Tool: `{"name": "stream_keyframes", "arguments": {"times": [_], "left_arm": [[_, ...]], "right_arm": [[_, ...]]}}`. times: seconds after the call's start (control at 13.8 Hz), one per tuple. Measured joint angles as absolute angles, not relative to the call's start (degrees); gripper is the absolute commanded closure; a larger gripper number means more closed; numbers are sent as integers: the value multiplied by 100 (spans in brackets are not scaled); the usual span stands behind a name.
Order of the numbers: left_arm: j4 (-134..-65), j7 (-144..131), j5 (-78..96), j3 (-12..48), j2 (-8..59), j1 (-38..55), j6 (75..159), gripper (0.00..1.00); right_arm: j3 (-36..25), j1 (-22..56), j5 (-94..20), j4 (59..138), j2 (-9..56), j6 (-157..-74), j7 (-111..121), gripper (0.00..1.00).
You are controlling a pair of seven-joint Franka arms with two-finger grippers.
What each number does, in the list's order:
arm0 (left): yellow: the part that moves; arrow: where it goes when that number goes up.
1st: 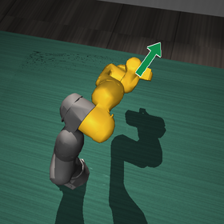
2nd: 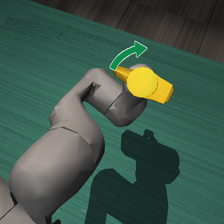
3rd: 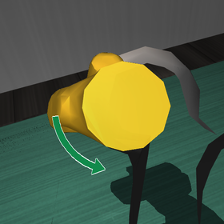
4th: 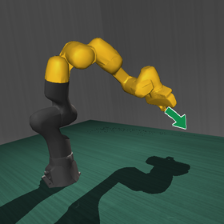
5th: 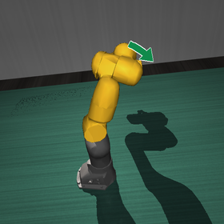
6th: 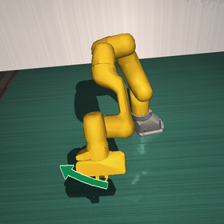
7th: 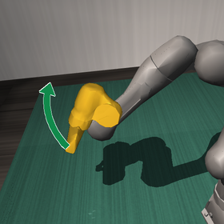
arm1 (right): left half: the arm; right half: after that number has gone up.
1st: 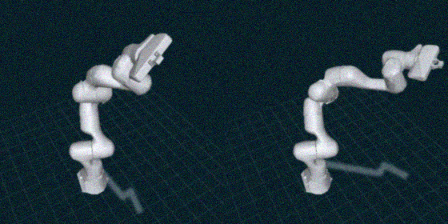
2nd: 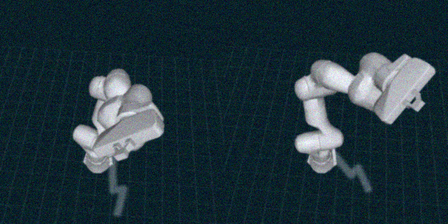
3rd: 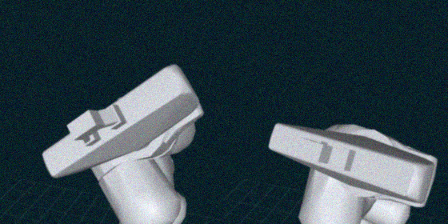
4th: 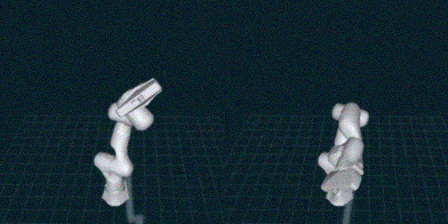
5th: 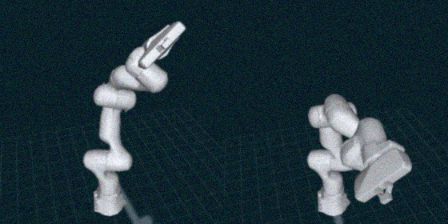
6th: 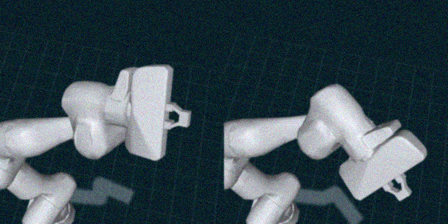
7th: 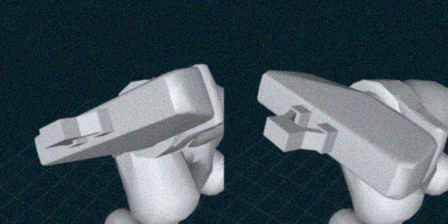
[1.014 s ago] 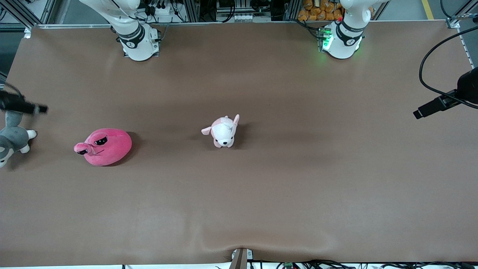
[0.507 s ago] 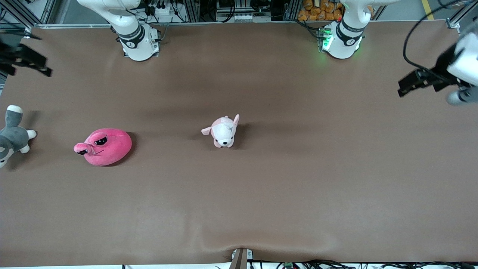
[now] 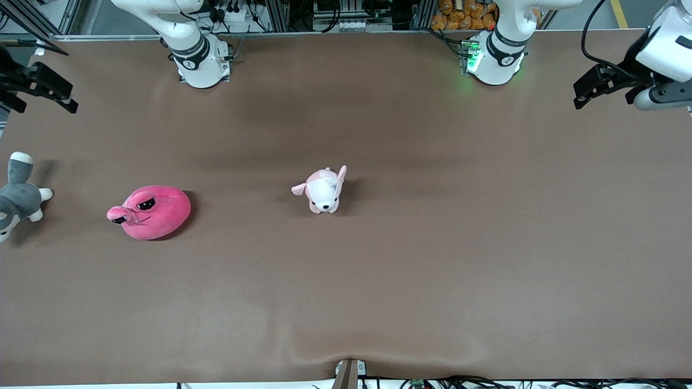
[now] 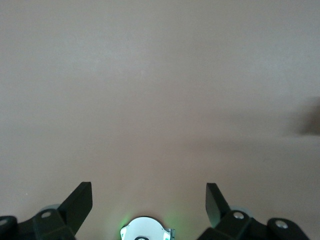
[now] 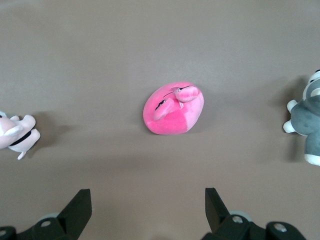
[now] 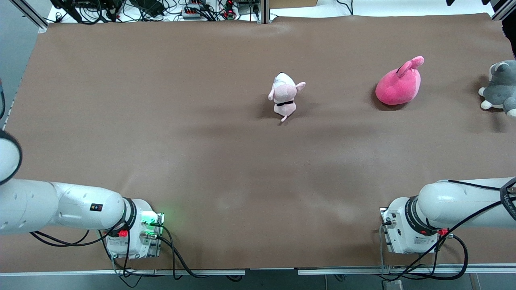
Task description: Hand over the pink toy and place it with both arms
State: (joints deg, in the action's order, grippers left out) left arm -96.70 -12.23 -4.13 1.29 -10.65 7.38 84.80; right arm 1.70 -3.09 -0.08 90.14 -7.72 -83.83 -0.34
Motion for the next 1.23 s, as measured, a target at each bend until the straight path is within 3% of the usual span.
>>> {"name": "stream_keyframes", "arguments": {"times": [0.22, 0.65, 1.23], "left_arm": [[-9892, -1108, -413, 254, -1270, 422, 8537, 0], [-9391, -1098, -413, 263, -944, 214, 8265, 0], [-9336, -1068, -413, 306, -823, 216, 8217, 0]], "right_arm": [[162, -343, -8, 8915, -730, -8389, -22, 0], [178, -337, -8, 8897, -720, -8387, -22, 0], [177, -338, -8, 8896, -717, -8386, -22, 0]]}}
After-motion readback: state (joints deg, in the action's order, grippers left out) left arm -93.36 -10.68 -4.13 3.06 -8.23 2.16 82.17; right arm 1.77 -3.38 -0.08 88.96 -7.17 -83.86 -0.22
